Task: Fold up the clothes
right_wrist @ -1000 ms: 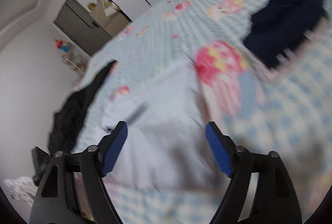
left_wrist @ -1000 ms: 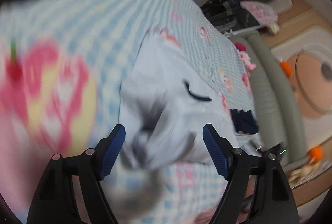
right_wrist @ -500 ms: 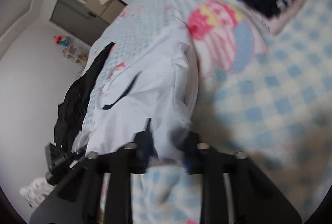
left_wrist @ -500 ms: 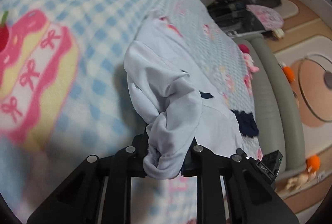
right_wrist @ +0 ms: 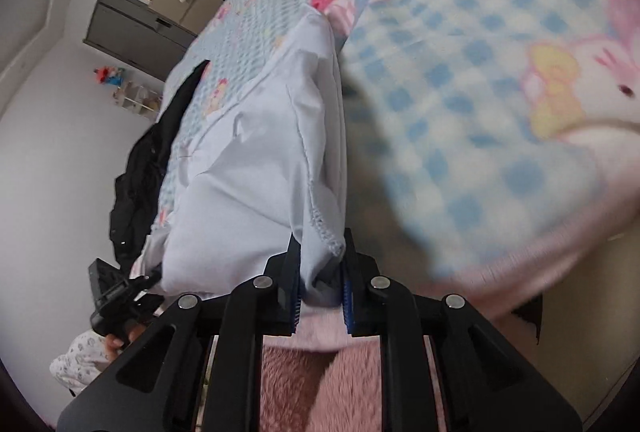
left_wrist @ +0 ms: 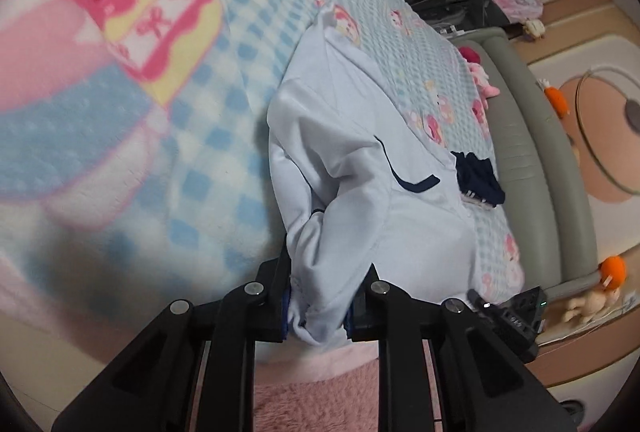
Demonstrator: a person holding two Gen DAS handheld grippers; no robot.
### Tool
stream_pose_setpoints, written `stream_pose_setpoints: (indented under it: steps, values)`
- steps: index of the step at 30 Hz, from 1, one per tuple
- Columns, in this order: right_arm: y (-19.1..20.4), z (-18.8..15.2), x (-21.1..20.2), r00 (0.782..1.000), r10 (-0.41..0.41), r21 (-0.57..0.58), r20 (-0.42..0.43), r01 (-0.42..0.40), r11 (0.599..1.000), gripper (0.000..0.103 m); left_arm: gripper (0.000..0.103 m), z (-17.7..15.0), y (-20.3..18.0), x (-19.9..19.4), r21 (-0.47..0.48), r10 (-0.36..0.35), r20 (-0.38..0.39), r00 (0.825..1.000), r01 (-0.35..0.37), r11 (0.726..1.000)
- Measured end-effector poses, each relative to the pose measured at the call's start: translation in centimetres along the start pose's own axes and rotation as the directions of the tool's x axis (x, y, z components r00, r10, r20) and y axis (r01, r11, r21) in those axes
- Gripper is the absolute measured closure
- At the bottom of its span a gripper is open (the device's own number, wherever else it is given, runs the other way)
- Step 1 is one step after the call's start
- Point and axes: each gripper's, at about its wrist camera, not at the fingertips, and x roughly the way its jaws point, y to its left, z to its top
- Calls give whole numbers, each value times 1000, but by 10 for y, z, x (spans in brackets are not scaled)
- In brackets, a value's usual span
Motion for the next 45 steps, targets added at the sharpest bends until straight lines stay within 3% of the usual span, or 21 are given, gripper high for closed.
stream_pose_setpoints:
  steps: [2,3,6,8,10,14,18,20,22,24,27,28,30,31,34,36,38,39,42,44,45]
  values:
    - [0,1,-1,999,-40,-18,-3,40,999,87,55,4,-3,5,54,109,-19,994,-107,993]
    - [-3,3,3,998,-65,-22,-16,64,998,85,53,5,1,4,45,116,-22,993,-115,992]
    - [-8,7,4,997,-62,13,-34,63,998,80,53,8,8,-14,-16,70,26,997,-69,997]
    - [-2,8,-11,998,-65,12,18,65,998,76,54,2,7,-31,-32,75,89,993,-72,997]
    - [8,8,-31,984,-148,-22,101,151,988,69,56,-6,4,-45,-39,96,146,985,-91,995]
    - [38,12,-43,973,-156,-114,168,177,978,65,57,-14,-35,-53,116,137,257,957,-172,978]
    - [83,21,-8,982,-161,-282,101,184,942,64,57,4,-68,-19,242,69,167,984,-109,964]
    - [101,25,18,985,-161,-344,67,174,923,65,57,14,-73,8,248,113,101,989,-134,959]
    - [103,30,43,989,-147,-343,28,148,928,65,64,23,-59,32,208,185,25,982,-186,960]
    - [90,37,72,981,-194,-308,-27,177,935,65,89,26,-31,33,104,168,-10,986,-166,981]
    - [60,41,83,982,-172,-223,-79,151,963,65,90,30,1,15,-15,85,-6,996,-85,996]
    - [53,41,81,985,-149,-204,-82,130,970,65,89,32,5,4,-26,74,15,997,-74,997]
    - [51,44,72,989,-127,-191,-78,111,975,61,60,40,3,-17,-5,75,90,993,-75,997]
    - [54,46,66,990,-124,-199,-62,110,974,59,53,46,1,-28,7,74,130,989,-76,997]
    - [66,59,49,990,-138,-225,43,144,964,38,49,71,1,-25,1,52,135,990,-53,999]
    - [70,70,45,980,-171,-220,107,191,957,23,49,87,5,-5,-17,79,79,994,-78,997]
    - [66,81,55,964,-244,-199,108,262,944,24,52,93,3,14,-13,96,20,995,-95,995]
    - [65,85,59,962,-255,-189,94,269,944,30,60,95,1,22,-3,102,-7,995,-102,995]
    - [76,83,62,976,-206,-201,66,215,956,35,73,98,-8,45,31,121,-78,990,-119,992]
    - [97,75,62,980,-185,-269,71,198,943,34,89,101,-22,44,91,107,-60,992,-101,991]
    - [110,70,65,983,-173,-307,60,183,934,31,89,104,-27,43,112,84,-51,995,-78,991]
